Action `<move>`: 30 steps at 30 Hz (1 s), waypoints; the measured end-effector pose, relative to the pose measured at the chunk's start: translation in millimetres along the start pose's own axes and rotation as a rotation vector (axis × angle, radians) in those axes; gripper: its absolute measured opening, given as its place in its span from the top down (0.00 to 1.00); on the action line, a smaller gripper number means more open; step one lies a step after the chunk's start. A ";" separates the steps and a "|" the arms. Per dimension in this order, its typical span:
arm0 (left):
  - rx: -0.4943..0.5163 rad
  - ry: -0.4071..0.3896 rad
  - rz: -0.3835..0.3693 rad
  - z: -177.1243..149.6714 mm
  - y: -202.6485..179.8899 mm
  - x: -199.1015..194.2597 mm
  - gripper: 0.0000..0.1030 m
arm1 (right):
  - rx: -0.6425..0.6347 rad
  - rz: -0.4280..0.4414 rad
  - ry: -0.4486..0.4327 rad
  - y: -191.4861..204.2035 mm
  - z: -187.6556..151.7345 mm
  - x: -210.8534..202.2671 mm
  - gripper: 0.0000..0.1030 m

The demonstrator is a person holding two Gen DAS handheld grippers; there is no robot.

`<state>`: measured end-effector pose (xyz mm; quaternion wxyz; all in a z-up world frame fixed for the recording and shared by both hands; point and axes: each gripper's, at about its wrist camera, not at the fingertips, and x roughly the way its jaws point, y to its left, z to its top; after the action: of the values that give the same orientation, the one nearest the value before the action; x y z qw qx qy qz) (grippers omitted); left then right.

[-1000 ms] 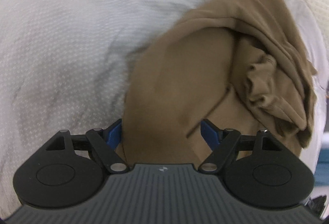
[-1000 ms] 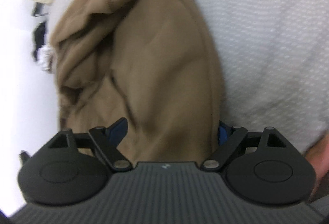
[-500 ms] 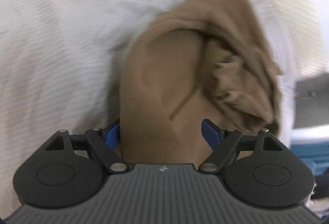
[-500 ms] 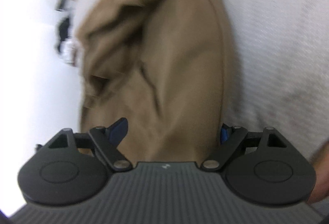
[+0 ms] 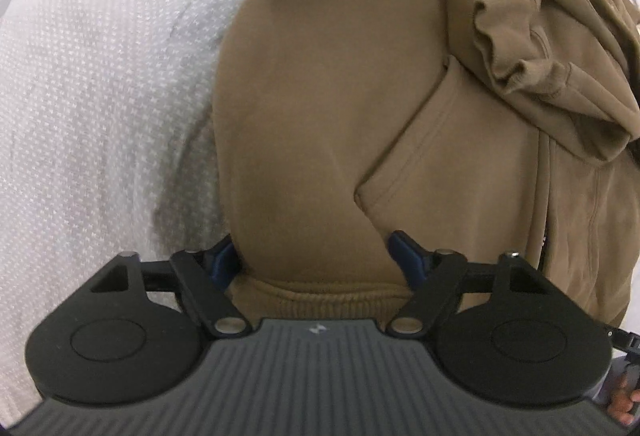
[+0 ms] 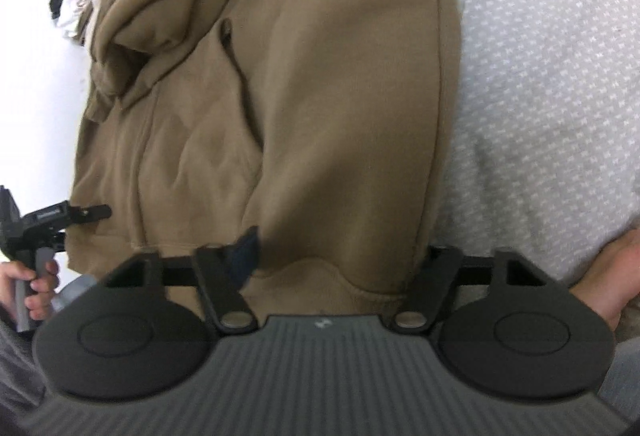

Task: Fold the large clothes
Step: 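Close both grippers on the ribbed hem, then lift the hem with both grippers and fold it toward the hood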

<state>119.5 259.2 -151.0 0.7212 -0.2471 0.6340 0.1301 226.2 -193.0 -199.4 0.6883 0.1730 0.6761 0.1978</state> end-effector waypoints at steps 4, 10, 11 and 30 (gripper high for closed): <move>0.021 -0.038 -0.034 -6.0 -10.3 -13.8 0.45 | -0.033 -0.018 -0.033 8.1 -0.6 -9.8 0.64; -0.036 -0.155 -0.227 -22.5 -10.5 -63.5 0.85 | -0.022 0.149 -0.174 9.1 -6.6 -56.9 0.76; -0.064 -0.176 -0.267 -23.9 -7.4 -75.4 0.86 | -0.009 0.188 -0.212 6.7 -9.1 -65.4 0.77; -0.204 -0.331 -0.589 -77.7 10.9 -159.8 0.88 | 0.025 0.493 -0.614 -37.1 -40.1 -181.5 0.83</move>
<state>22.1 247.9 -2.5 0.7923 -0.4657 0.3937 0.0173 186.2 -318.0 -62.7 0.7882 0.3896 0.3793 0.2882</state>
